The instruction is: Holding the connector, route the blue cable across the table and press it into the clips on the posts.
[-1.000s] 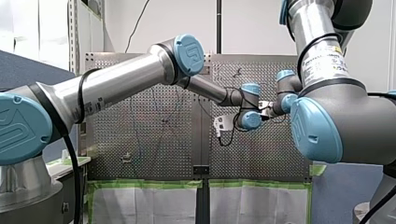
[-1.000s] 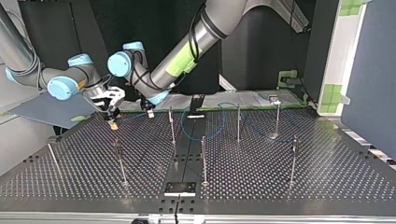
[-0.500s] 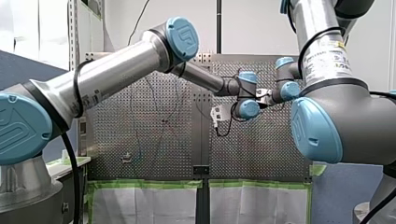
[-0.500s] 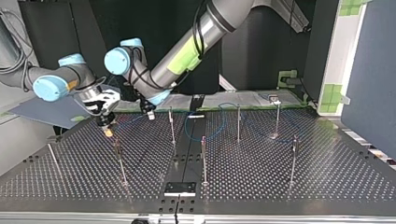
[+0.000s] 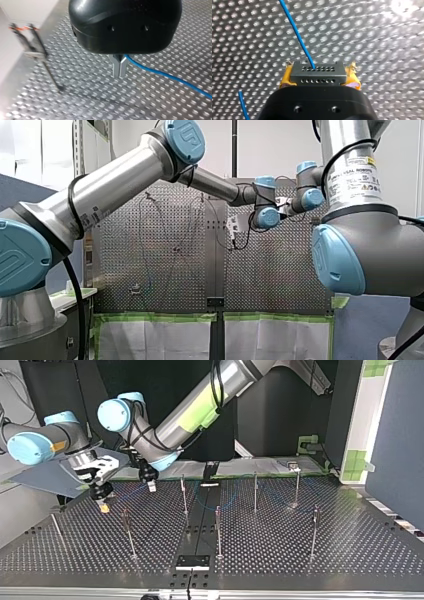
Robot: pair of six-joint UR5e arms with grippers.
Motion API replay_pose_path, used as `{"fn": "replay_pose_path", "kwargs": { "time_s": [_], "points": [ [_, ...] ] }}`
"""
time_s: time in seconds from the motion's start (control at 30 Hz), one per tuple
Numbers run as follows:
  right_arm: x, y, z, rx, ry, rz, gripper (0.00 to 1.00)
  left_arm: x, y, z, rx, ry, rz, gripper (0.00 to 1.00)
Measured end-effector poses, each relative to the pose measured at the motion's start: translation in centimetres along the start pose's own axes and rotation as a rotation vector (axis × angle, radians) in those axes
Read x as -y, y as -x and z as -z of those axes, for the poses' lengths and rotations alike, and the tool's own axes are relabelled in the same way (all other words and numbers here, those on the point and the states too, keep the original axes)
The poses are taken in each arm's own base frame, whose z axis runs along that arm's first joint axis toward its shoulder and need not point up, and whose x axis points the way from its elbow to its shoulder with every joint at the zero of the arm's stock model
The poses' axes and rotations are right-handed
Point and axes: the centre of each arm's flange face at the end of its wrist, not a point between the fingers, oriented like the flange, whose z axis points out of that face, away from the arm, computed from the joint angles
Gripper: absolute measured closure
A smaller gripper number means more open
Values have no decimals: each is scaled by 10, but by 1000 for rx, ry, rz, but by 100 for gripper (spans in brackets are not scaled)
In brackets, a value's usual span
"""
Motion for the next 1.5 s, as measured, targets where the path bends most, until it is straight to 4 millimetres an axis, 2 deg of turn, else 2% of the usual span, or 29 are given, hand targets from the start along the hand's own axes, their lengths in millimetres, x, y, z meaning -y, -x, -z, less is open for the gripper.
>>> {"fn": "replay_pose_path", "kwargs": {
  "time_s": [0.27, 0.53, 0.67, 0.8, 1.13, 1.33, 1.5],
  "points": [
    [9, -39, 16, -65, -5, -32, 100, 8, 54, 7, 48, -18, 33, 100],
    [23, -84, 35, -140, -19, -25, 100, 13, 123, 4, 124, -45, 97, 100],
    [28, -99, 42, -170, -24, -11, 100, 9, 147, -1, 147, -63, 113, 100],
    [29, -103, 44, -178, -25, -7, 100, 4, 148, -7, 148, -74, 108, 100],
    [27, -100, 42, -174, -23, -9, 100, -13, 113, -28, 126, -79, 89, 100],
    [25, -93, 38, -161, -23, -16, 100, -22, 92, -30, 97, -105, 56, 100],
    [22, -86, 34, -149, -21, -22, 100, -20, 88, -30, 93, -142, 58, 100]
  ]
}}
